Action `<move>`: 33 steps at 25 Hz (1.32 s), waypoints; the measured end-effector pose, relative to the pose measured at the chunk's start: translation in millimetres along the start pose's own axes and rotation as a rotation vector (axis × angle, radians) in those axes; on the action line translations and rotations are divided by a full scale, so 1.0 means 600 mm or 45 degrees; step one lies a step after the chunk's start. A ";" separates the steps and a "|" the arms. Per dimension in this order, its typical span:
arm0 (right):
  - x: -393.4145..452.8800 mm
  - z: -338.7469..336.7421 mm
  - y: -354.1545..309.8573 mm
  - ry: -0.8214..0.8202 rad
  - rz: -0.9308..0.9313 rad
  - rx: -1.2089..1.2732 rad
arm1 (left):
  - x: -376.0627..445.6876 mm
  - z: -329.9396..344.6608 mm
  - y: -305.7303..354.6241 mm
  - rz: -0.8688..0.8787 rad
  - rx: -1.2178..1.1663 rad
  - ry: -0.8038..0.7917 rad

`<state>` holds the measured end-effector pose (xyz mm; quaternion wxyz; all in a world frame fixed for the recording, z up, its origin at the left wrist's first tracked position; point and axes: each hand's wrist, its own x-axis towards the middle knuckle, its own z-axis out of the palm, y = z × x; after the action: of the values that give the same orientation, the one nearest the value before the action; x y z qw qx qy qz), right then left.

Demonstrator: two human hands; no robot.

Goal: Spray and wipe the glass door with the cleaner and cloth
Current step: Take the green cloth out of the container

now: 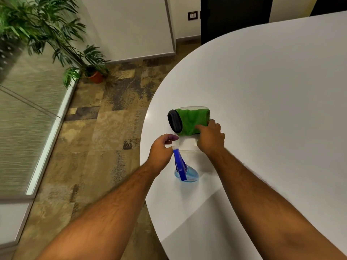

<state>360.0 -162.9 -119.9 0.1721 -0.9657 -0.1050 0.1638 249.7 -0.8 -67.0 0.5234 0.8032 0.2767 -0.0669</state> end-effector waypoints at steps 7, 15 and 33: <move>0.016 0.012 -0.005 0.069 0.009 -0.194 | -0.015 0.000 -0.029 -0.080 -0.070 0.028; 0.055 -0.047 0.014 0.277 -0.378 -0.356 | -0.019 -0.008 -0.039 -0.093 -0.082 0.066; -0.069 -0.336 -0.203 0.143 -0.836 0.913 | -0.107 -0.175 0.033 0.213 -0.565 0.328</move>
<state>375.0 -121.6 115.0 0.5417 -0.7688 -0.3316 0.0744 186.9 61.4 20.9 0.6508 0.6907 0.2817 0.1417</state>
